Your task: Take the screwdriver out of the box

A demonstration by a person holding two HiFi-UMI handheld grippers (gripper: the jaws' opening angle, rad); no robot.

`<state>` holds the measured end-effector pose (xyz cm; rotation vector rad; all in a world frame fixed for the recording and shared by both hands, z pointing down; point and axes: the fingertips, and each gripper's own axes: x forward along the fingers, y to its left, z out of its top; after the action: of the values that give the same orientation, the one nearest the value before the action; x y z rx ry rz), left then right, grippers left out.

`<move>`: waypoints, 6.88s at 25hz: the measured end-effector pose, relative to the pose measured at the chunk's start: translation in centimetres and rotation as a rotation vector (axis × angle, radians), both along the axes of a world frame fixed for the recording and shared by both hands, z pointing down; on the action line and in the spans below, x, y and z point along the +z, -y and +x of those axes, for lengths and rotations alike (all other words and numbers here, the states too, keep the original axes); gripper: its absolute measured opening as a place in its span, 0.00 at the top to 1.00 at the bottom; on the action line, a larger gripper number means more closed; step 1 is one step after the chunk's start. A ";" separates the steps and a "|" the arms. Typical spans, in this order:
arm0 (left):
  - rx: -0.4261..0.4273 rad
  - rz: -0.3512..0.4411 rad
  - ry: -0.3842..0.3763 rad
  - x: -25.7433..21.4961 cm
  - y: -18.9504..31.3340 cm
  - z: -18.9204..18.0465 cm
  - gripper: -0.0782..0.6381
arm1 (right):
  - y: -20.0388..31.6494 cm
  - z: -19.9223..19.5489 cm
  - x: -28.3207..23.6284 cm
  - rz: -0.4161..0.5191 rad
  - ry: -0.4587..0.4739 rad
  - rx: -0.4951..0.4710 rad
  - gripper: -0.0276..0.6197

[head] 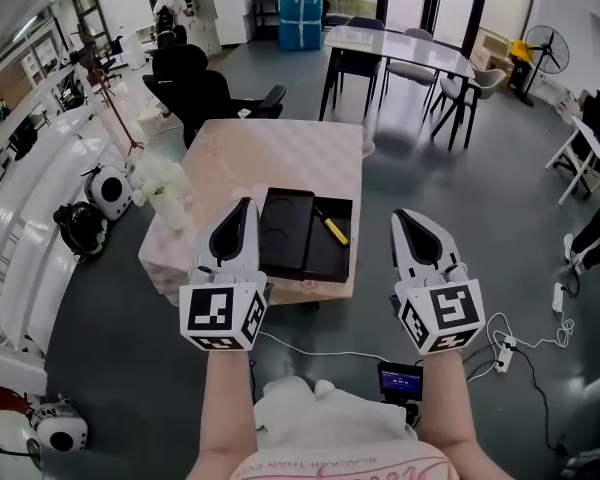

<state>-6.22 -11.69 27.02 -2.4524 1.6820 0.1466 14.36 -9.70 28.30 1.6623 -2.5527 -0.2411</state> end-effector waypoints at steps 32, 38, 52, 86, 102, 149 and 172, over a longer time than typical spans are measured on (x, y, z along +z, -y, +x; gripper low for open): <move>0.060 -0.152 -0.007 6.3 19.2 -4.6 0.88 | 19.8 -5.9 10.1 -0.341 -0.083 -0.056 0.45; 0.085 -0.196 -0.044 8.4 21.7 -5.3 0.88 | 20.8 -6.5 17.3 -0.560 -0.157 -0.057 0.49; 0.094 -0.270 -0.075 11.9 23.3 -5.0 0.88 | 22.0 -6.9 28.9 -1.052 -0.225 -0.118 0.60; -0.075 -0.324 -0.068 13.6 20.6 -8.9 0.88 | 20.6 -7.9 39.0 -1.378 -0.687 -0.175 0.84; -0.042 -0.279 -0.041 11.4 18.9 -6.7 0.88 | 20.1 -6.6 35.5 -1.486 -0.225 -0.108 0.84; 0.069 -0.017 -0.029 2.7 18.6 -0.8 0.88 | 18.2 -3.4 2.2 0.131 -0.003 -0.202 0.84; 0.006 0.162 -0.044 -9.6 18.3 -3.0 0.88 | 17.4 1.5 -10.4 0.186 -0.019 0.085 0.84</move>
<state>-9.24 -29.94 17.44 -2.3512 1.6118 0.3263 15.85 -27.11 17.93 1.8162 -2.5056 -0.4996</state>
